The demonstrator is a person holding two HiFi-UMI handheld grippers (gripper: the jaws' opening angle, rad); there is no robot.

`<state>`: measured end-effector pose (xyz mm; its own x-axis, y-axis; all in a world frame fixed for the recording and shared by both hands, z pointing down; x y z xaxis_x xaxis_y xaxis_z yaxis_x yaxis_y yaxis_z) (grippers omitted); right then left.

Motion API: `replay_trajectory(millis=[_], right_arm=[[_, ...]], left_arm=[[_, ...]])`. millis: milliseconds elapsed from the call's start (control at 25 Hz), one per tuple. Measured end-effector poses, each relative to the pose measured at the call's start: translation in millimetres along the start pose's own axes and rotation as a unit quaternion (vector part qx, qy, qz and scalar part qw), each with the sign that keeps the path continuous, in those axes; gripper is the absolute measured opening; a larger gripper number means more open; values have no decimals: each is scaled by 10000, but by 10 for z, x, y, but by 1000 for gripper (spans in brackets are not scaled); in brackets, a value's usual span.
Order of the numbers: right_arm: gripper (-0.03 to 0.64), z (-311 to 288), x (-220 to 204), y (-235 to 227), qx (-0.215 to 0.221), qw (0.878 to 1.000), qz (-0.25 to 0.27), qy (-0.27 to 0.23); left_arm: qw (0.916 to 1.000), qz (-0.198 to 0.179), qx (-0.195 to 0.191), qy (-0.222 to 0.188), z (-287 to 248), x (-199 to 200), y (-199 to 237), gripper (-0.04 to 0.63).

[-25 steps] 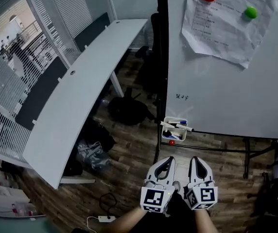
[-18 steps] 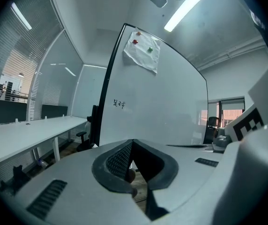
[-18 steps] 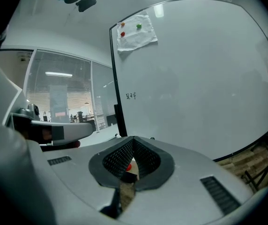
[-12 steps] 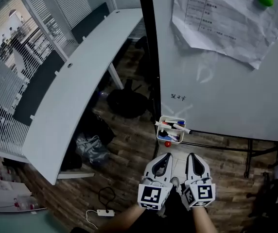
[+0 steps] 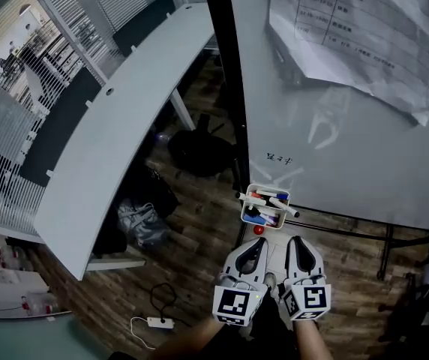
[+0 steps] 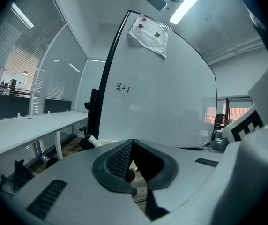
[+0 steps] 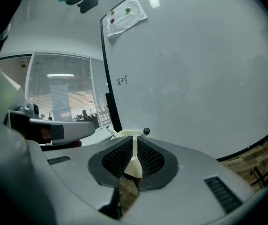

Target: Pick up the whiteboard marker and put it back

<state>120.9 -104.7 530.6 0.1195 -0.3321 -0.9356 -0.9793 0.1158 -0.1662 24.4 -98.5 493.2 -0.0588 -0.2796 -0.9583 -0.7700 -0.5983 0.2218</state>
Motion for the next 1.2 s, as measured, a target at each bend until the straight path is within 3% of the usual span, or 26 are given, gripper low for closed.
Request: replay_trajectory(millis=[520, 1200], right_arm=[[127, -369, -56, -55, 76, 9997, -197, 136], [161, -733, -66, -15, 277, 9989, -301, 233]], left_arm=[[9999, -3, 14, 131, -217, -72, 193, 8], [9997, 55, 82, 217, -333, -110, 349, 8]])
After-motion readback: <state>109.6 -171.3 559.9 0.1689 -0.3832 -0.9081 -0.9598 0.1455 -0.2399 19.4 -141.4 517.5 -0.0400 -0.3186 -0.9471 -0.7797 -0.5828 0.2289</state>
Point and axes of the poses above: the fingertips, and each gripper's own axes: z backward along the fingers, y to its left, x out of its top, the point moved 2 cm from there along z, backward along the fingers, and after that the axes turned 15 degrees about -x, right-handed, at the moved point
